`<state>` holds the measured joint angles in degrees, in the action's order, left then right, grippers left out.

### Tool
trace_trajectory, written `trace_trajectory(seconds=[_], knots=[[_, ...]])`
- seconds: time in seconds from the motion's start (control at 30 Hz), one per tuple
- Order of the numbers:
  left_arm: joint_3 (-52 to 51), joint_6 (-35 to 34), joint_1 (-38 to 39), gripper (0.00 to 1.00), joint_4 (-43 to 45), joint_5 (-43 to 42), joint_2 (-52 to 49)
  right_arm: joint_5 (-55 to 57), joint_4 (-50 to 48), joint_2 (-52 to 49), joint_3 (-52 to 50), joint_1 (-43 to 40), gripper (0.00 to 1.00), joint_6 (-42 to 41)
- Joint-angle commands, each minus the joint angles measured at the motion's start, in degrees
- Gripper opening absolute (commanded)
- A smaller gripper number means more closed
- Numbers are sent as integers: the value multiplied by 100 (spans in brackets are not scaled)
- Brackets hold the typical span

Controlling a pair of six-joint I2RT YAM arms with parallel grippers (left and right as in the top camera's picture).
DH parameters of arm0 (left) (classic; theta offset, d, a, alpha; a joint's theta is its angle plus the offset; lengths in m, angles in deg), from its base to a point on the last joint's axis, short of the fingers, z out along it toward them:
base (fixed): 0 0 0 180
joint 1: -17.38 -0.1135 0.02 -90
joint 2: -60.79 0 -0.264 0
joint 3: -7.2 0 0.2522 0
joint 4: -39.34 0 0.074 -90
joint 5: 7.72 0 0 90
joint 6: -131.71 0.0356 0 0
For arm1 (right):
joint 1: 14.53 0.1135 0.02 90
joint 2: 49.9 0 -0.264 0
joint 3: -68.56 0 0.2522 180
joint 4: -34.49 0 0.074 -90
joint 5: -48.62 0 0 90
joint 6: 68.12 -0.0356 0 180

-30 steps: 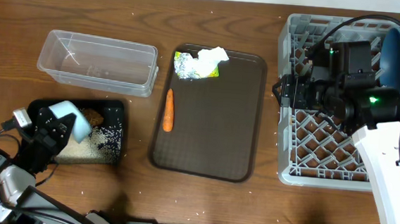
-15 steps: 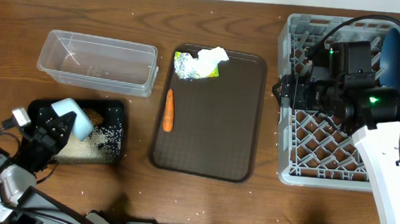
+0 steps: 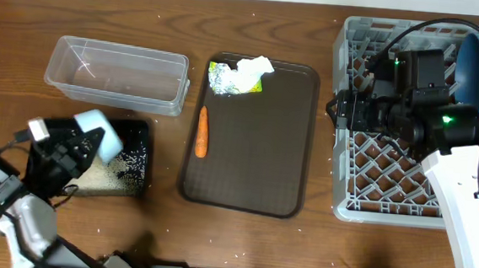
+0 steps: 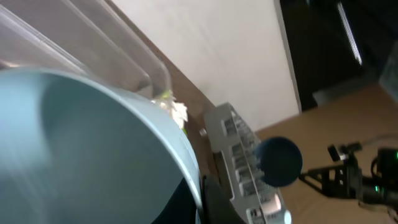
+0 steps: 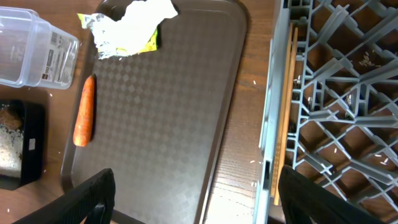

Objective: Sort waste into correct bins and load items into the dishwasher rack
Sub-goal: 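Bring the bowl right and hand it to the right gripper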

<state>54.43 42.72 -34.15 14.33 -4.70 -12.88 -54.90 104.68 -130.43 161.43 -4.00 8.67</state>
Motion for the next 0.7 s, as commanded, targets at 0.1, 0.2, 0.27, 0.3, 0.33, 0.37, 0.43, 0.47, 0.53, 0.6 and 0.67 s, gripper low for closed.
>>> trace_trajectory(seconds=[0.1, 0.2, 0.27, 0.3, 0.33, 0.37, 0.43, 0.47, 0.53, 0.6, 0.67], knots=[[551, -901, 1460, 6, 44, 1161, 1349, -44, -4, -35, 66, 26, 79, -136], [649, -1209, 2568, 6, 44, 2050, 1867, -15, -81, -35, 66, -28, 79, -164], [654, -1296, 3386, 6, 37, 2614, 2015, 118, -125, -35, 66, -120, 79, -315], [654, -1296, 3818, 6, -2, 2914, 2033, 151, -142, -35, 66, -179, 79, -398], [651, -1298, 4260, 6, -33, 3228, 2022, 144, -160, -35, 66, -254, 79, -483], [651, -1298, 4708, 6, -66, 3560, 1985, 107, -162, -35, 66, -313, 79, -551], [651, -1296, 5812, 6, -131, 4380, 1803, 87, -136, -35, 66, -413, 79, -555], [651, -1296, 5936, 6, -142, 4481, 1773, 85, -133, -35, 66, -428, 79, -555], [651, -1298, 6605, 6, -240, 5049, 1578, 83, -111, -35, 66, -468, 79, -542], [654, -1298, 7152, 6, -258, 5480, 1344, 92, -87, -35, 66, -494, 79, -518], [651, -1298, 7541, 6, -101, 5574, 1108, 129, -70, -35, 66, -527, 79, -518]])
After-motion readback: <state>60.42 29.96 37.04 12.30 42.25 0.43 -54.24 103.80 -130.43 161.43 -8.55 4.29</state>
